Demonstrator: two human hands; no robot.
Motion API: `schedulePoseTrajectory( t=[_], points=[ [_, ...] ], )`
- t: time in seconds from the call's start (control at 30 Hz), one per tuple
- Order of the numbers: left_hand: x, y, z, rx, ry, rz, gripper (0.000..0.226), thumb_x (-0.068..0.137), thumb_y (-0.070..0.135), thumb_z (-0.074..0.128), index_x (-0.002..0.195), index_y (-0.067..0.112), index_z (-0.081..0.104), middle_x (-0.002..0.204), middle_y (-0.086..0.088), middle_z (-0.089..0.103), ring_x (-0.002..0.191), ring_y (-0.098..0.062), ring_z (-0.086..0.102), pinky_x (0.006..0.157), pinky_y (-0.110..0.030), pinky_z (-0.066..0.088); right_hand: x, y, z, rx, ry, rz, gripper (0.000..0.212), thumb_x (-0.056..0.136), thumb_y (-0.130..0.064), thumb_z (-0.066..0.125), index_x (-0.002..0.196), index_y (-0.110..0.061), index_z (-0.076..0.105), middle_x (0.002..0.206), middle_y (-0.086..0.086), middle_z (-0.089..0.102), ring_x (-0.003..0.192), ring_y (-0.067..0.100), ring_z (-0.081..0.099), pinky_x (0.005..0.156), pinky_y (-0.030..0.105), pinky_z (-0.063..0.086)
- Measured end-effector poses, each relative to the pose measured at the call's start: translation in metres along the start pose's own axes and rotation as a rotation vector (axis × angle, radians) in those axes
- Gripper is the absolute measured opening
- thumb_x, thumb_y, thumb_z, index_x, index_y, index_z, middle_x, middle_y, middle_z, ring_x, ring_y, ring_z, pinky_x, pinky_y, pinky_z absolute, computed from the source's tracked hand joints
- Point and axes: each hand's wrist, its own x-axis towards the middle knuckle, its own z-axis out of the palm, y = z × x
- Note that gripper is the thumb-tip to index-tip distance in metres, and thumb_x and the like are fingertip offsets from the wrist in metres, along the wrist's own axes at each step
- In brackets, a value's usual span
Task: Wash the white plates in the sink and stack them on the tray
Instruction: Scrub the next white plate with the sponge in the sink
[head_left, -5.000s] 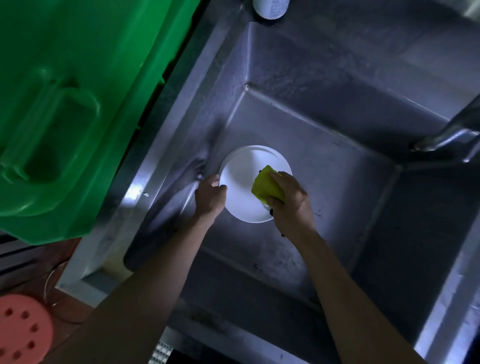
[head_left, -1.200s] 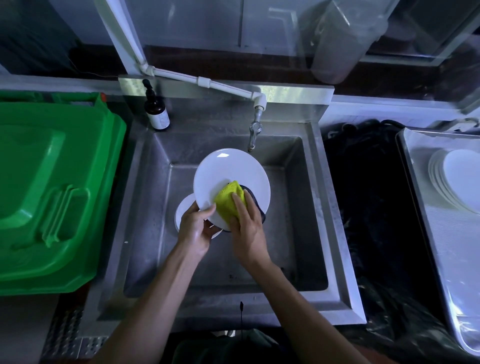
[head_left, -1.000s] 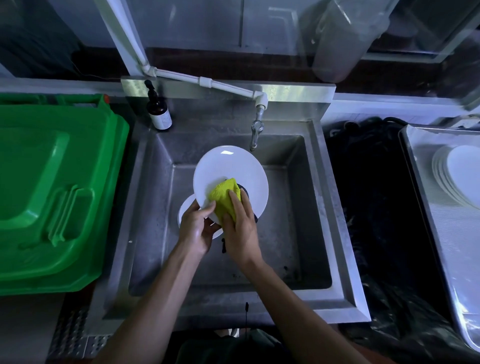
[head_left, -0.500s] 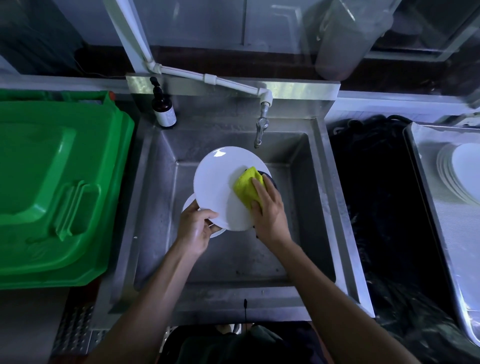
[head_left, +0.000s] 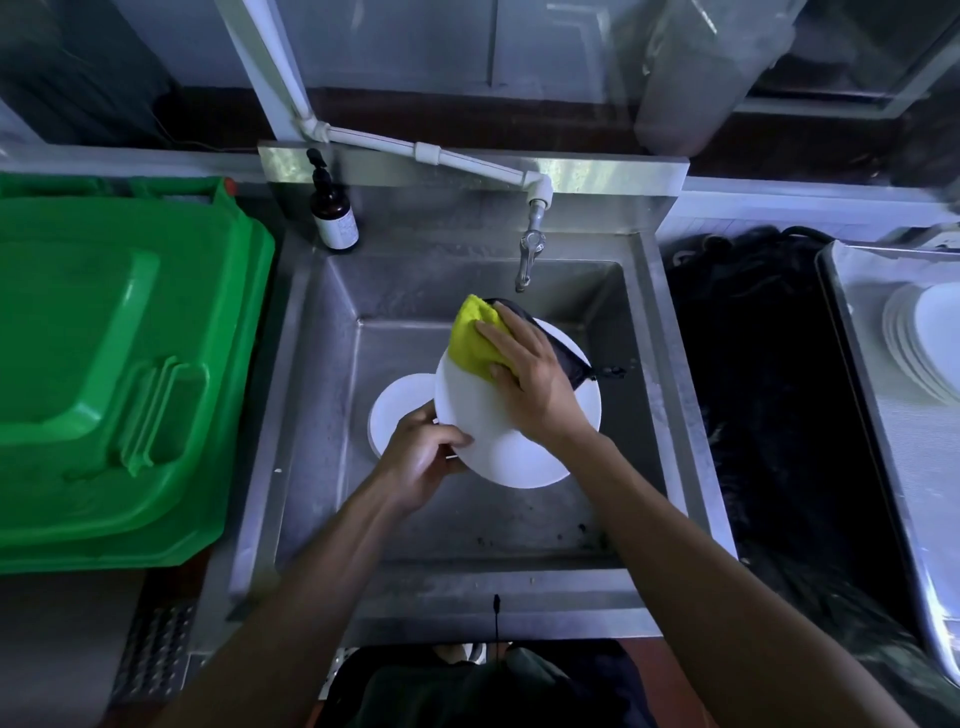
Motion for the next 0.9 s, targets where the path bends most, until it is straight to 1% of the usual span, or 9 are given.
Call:
schedulePoseTrajectory(
  t=[0.1,0.17,0.3,0.33,0.47,0.6,0.63,0.73,0.9],
  points=[
    [0.001,0.002,0.000,0.004,-0.019,0.011,0.046,0.065,-0.001,0.062,0.106,0.014,0.073,0.104,-0.013,0.073,0.088,-0.026,0.072,0.074,-0.043,0.060,-0.005,-0.009,0.004,0.037,-0.040,-0.024,0.048,0.097,-0.006,0.055,0.144,-0.012,0.051,0.157,0.014,0.034,0.144,0.031,0.033,0.120,0.038,0.026],
    [0.001,0.004,0.000,0.023,-0.048,0.029,0.041,0.068,-0.001,0.061,0.103,0.015,0.074,0.099,-0.012,0.072,0.085,-0.025,0.071,0.068,-0.038,0.058,-0.009,-0.014,0.006,0.060,-0.067,-0.030,0.048,0.096,-0.009,0.053,0.144,-0.011,0.051,0.157,0.015,0.034,0.144,0.032,0.034,0.119,0.040,0.027],
    [0.003,0.003,-0.001,0.020,-0.085,0.062,0.038,0.070,-0.003,0.057,0.096,0.019,0.075,0.091,-0.008,0.072,0.082,-0.024,0.071,0.069,-0.037,0.057,-0.018,-0.028,0.008,0.066,-0.102,-0.024,0.058,0.089,-0.030,0.042,0.141,-0.008,0.054,0.155,0.015,0.038,0.140,0.032,0.040,0.117,0.036,0.030],
    [0.004,0.002,-0.001,0.013,-0.085,0.068,0.039,0.069,-0.003,0.056,0.095,0.019,0.076,0.091,-0.009,0.073,0.082,-0.025,0.071,0.069,-0.038,0.057,-0.021,-0.032,0.009,0.072,-0.088,-0.032,0.058,0.086,-0.029,0.044,0.138,-0.005,0.056,0.152,0.017,0.042,0.138,0.033,0.043,0.116,0.037,0.033],
    [0.009,0.003,-0.005,0.005,-0.068,0.092,0.039,0.067,-0.005,0.055,0.090,0.017,0.077,0.088,-0.014,0.074,0.084,-0.029,0.073,0.068,-0.039,0.058,-0.034,-0.040,0.013,0.118,-0.043,-0.035,0.048,0.082,-0.008,0.064,0.129,0.004,0.061,0.143,0.025,0.049,0.129,0.040,0.053,0.108,0.047,0.042],
    [0.010,0.005,-0.010,0.030,-0.104,0.108,0.037,0.067,-0.007,0.057,0.091,0.013,0.076,0.086,-0.016,0.073,0.083,-0.029,0.073,0.067,-0.039,0.058,-0.041,-0.042,0.009,0.101,-0.045,-0.063,0.051,0.090,-0.023,0.046,0.132,0.003,0.059,0.146,0.022,0.046,0.133,0.037,0.049,0.115,0.026,0.029],
    [0.010,0.005,-0.010,0.030,-0.110,0.108,0.036,0.068,-0.007,0.057,0.090,0.014,0.076,0.086,-0.015,0.073,0.083,-0.028,0.073,0.067,-0.039,0.058,-0.038,-0.043,0.009,0.094,-0.031,-0.077,0.051,0.089,-0.023,0.044,0.130,0.004,0.060,0.145,0.023,0.048,0.132,0.037,0.050,0.115,0.027,0.030],
    [0.010,0.007,-0.008,0.020,-0.112,0.095,0.035,0.069,-0.005,0.058,0.090,0.016,0.076,0.089,-0.013,0.073,0.085,-0.027,0.073,0.067,-0.038,0.058,-0.025,-0.042,0.010,0.057,-0.011,-0.122,0.050,0.090,-0.023,0.046,0.130,0.003,0.061,0.143,0.026,0.049,0.132,0.040,0.050,0.114,0.042,0.036],
    [0.009,0.014,-0.004,0.044,-0.110,0.070,0.038,0.069,-0.004,0.058,0.096,0.018,0.075,0.091,-0.009,0.070,0.083,-0.024,0.069,0.068,-0.038,0.058,0.002,-0.019,0.011,-0.016,-0.015,-0.084,0.047,0.098,-0.005,0.052,0.145,-0.009,0.049,0.158,0.017,0.033,0.143,0.036,0.034,0.118,0.047,0.028]
  ],
)
